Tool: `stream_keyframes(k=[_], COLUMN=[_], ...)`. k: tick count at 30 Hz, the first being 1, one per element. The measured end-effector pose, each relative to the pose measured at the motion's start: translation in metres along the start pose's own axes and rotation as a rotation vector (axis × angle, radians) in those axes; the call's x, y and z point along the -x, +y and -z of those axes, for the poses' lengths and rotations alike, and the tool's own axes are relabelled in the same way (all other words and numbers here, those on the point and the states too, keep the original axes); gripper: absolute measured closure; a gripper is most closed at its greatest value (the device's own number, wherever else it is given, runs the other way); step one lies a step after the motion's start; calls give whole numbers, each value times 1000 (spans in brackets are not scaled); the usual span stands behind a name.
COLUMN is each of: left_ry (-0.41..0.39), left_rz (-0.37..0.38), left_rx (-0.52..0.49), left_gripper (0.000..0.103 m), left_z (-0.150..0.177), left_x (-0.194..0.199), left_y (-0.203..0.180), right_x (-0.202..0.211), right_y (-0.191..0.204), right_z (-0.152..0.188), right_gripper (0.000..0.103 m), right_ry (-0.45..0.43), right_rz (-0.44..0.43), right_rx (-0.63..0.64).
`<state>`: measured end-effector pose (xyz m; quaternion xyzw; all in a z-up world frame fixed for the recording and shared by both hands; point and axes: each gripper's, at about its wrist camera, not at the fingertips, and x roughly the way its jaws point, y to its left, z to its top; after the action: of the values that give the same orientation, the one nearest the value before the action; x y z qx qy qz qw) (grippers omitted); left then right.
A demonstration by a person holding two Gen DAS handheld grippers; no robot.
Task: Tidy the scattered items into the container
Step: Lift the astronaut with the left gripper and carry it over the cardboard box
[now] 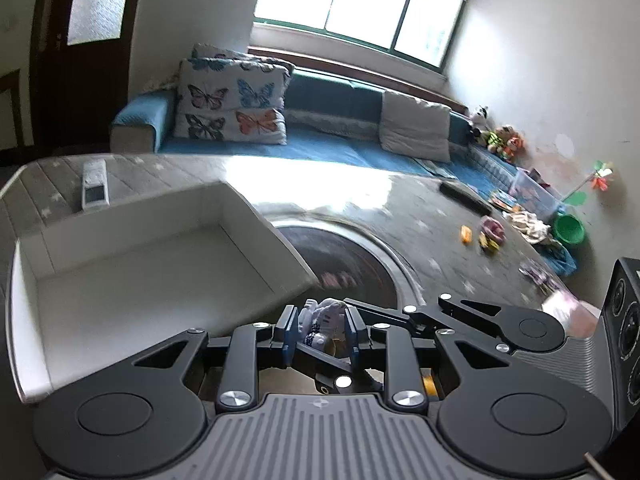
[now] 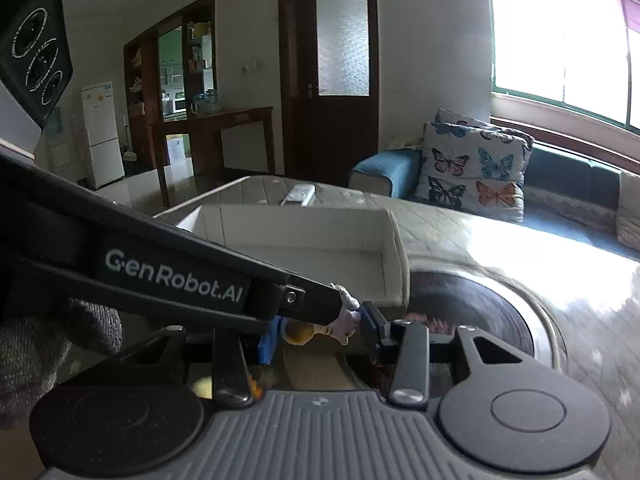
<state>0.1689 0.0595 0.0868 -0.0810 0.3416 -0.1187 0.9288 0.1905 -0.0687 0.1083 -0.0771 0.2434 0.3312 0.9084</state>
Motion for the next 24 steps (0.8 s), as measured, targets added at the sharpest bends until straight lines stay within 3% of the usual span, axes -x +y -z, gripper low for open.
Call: stream_keyframes(k=[8,24], left_ry=[18,100], left_rz=[-52,-89], left_rx=[22,103], left_gripper=[76,75], left_z=[-26,-32], left_x=[-31,-75], left_y=[33,78], right_x=[-56,-125], right_y=[2,-3], right_z=[-32,-20], right_gripper=[61,61], right_ry=[32,176], right_rz=[-24,-27], right_rx=[30,14])
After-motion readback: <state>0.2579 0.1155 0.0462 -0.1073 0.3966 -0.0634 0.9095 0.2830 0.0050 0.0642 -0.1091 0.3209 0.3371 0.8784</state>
